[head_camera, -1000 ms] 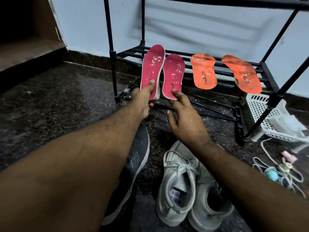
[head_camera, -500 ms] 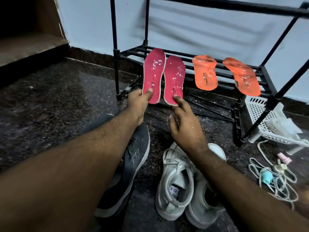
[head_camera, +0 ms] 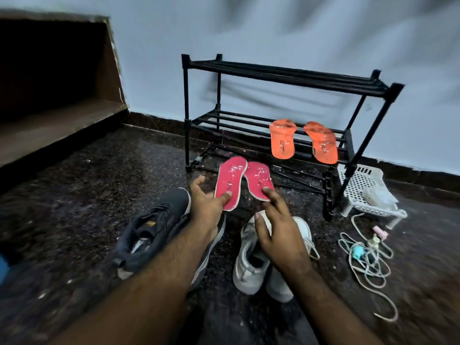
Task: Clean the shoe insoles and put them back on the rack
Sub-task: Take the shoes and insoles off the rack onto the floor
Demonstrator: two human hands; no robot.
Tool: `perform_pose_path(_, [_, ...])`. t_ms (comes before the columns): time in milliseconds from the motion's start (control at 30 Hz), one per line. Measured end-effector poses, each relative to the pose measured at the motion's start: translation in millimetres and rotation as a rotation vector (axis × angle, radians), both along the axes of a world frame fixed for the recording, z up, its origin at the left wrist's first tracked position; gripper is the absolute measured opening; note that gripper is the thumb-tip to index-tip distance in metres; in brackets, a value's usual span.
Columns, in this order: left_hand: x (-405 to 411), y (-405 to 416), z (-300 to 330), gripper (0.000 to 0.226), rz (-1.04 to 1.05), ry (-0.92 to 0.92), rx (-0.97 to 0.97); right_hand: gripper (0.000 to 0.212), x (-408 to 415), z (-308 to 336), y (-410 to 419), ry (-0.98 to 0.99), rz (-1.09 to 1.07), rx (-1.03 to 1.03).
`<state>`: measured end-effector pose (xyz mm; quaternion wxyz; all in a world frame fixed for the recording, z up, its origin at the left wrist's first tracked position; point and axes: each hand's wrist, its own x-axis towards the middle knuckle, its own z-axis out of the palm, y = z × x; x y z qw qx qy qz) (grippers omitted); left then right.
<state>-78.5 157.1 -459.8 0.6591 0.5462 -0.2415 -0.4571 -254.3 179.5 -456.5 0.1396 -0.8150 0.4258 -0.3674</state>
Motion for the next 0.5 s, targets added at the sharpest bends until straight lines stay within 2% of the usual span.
perform_pose_path(100, [-21,39,-2,0.049,-0.052,0.086,0.037,0.027,-20,-5,40,-0.021,-0.02,0.007])
perform_pose_path(200, [-48,83,-6,0.034,-0.104,0.051,0.068,0.035,-52,-16,85,-0.034,-0.029,0.008])
perform_pose_path(400, [-94,162,-19,0.05,-0.251,-0.029,0.199,0.036,-117,-47,167,0.068,-0.063,0.086])
perform_pose_path(500, [-109,193,-30,0.054,-0.29,0.008,0.212,0.04,-127,-46,190,0.131,-0.077,0.152])
